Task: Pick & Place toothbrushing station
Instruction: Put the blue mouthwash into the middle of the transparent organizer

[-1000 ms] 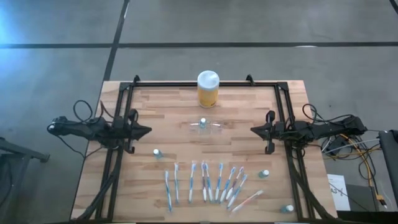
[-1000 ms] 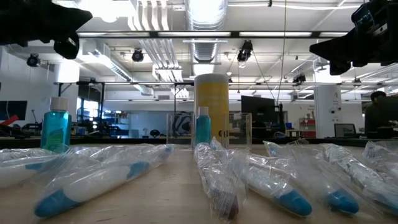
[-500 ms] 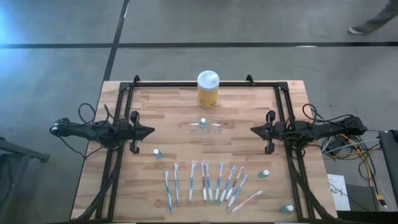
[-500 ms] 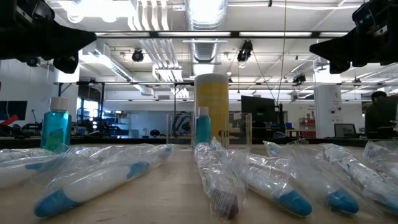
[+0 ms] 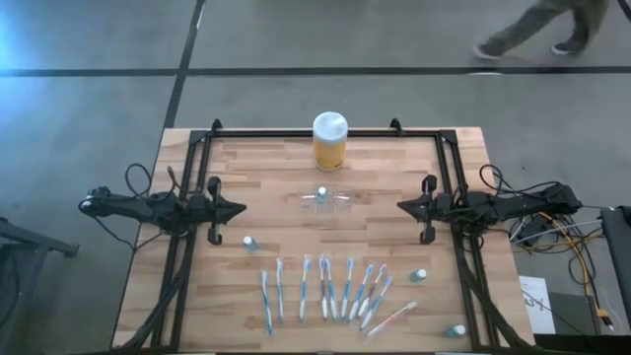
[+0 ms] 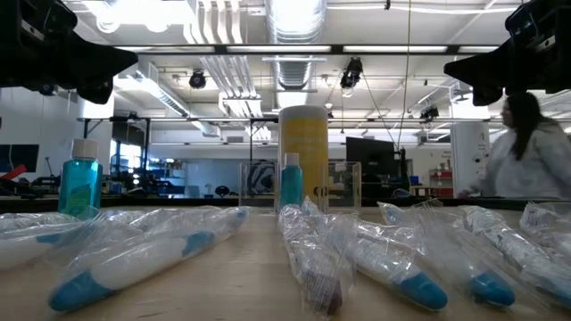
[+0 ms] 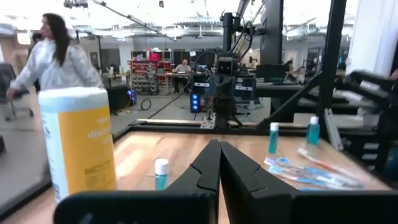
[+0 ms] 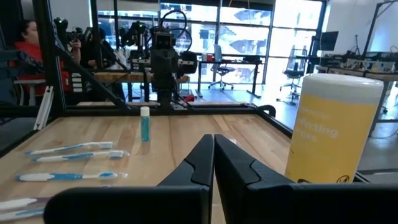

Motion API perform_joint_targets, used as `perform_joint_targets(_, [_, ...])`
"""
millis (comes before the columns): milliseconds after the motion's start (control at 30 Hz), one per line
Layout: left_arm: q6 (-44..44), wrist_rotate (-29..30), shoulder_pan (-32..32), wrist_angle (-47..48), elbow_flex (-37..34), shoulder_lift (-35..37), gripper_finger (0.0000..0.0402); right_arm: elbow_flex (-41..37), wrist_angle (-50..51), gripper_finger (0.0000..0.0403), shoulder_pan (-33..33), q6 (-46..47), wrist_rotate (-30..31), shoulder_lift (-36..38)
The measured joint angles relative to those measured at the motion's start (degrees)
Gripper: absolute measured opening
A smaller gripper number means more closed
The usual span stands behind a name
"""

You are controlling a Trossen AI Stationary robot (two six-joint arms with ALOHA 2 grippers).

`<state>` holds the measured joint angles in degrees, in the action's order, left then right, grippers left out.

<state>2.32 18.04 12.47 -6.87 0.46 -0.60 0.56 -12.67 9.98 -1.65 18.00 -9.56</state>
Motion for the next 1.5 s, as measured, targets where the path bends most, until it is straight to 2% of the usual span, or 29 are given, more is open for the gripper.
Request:
perform_joint_targets(100, [2.1, 0.0, 0.0, 0.0, 0.0, 0.0, 0.0004, 0.0, 0.0, 0.0008, 0.0, 0.0, 0.0, 0.0])
perform_joint_targets(267, [-1.3, 0.6, 0.0, 0.2, 0.2, -0.3, 0.0011, 0.0, 0.1, 0.0008, 0.0, 0.2, 0.0, 0.0])
perform_joint_targets(400, [-0.8, -3.5, 0.0, 0.2, 0.6, -0.9, 0.0018, 0.0, 0.2, 0.0008, 0.0, 1.3, 0.0, 0.0])
perform_joint_targets(600, [-5.7, -3.9, 0.0, 0.3, 1.4, -1.9, 0.0004, 0.0, 0.3, 0.0008, 0.0, 1.3, 0.0, 0.0])
perform_joint_targets(733, [-7.7, -6.2, 0.0, 0.6, 5.2, -5.5, 0.0008, 0.0, 0.4, 0.0008, 0.0, 1.2, 0.0, 0.0])
perform_joint_targets(867, [-8.6, -6.7, 0.1, 5.1, 13.6, -13.7, 0.0004, 0.0, 0.4, 0.0008, 0.0, 1.2, 0.0, 0.0])
perform_joint_targets(1033, [-11.9, -6.7, 0.1, 15.7, 28.6, -28.0, 0.0006, 0.0, 0.4, 0.0008, 0.0, 1.5, 0.0, 0.0])
perform_joint_targets(1133, [-15.5, -6.5, 0.1, 27.1, 39.5, -37.6, 0.0006, 0.0, 0.4, 0.0008, 0.0, 1.8, 0.0, 0.0])
perform_joint_targets(1300, [-26.3, -4.5, 0.2, 52.2, 56.9, -52.1, 0.0026, 0.0, 1.7, 0.0008, 0.0, 3.2, 0.0, 0.0])
perform_joint_targets(1433, [-33.0, -2.7, 0.2, 68.2, 65.6, -61.7, 0.0062, 0.0, 3.5, 0.0008, 0.0, 4.5, -0.1, 0.0])
perform_joint_targets(1500, [-35.2, -2.9, 0.7, 72.5, 68.8, -64.9, 0.0084, 0.0, 3.5, 0.0008, 0.0, 4.5, -0.1, 0.1])
